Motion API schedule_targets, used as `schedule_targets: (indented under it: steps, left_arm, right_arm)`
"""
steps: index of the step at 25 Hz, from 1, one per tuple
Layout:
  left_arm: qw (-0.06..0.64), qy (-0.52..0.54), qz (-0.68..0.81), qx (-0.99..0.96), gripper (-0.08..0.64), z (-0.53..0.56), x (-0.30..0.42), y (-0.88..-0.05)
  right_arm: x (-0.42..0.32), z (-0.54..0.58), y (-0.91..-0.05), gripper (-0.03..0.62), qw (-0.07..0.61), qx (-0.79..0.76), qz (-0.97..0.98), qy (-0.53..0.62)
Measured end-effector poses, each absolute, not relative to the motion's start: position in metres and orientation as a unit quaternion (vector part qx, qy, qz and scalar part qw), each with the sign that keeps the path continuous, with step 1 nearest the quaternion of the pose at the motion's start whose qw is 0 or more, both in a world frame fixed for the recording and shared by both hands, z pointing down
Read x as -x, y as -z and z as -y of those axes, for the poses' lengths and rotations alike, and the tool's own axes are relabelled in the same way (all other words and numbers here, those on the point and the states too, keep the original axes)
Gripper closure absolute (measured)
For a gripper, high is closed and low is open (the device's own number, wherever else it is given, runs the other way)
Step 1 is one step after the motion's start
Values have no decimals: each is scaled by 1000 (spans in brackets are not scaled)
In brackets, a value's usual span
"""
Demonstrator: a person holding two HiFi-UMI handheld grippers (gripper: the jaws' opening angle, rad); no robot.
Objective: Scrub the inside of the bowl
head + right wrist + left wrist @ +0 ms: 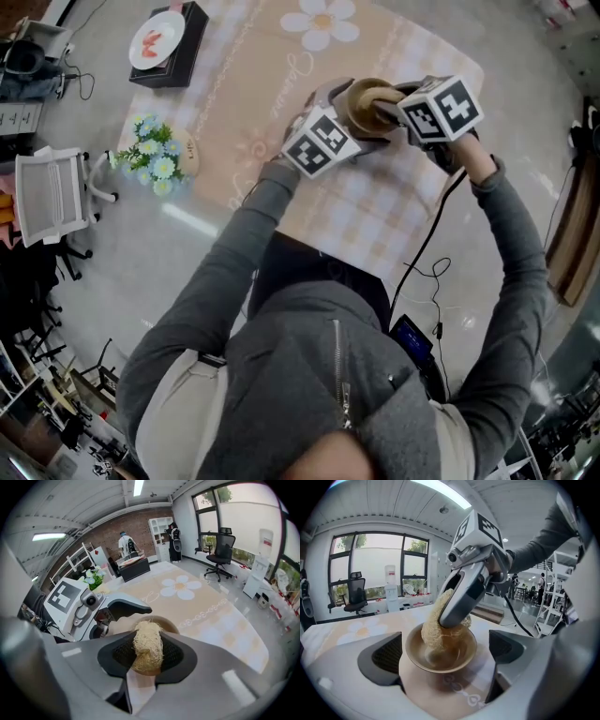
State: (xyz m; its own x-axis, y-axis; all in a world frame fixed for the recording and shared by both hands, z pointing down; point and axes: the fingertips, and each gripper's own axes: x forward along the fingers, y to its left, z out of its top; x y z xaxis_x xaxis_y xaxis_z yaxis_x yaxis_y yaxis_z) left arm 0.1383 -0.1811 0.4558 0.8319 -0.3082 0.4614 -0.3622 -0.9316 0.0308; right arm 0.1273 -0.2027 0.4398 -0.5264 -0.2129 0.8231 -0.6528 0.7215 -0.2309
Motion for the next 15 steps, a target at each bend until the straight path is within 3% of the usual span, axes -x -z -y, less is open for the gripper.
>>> schedule_targets:
  steps: [7, 15]
  left_arm:
    - [82, -195, 188, -959, 4, 170, -125, -432]
    - [95, -137, 189, -968, 119, 157, -111, -395]
  right_arm:
    - [-139, 199, -411, 486, 311, -329, 843, -289]
    - [-155, 189, -367, 483, 196, -460, 823, -271]
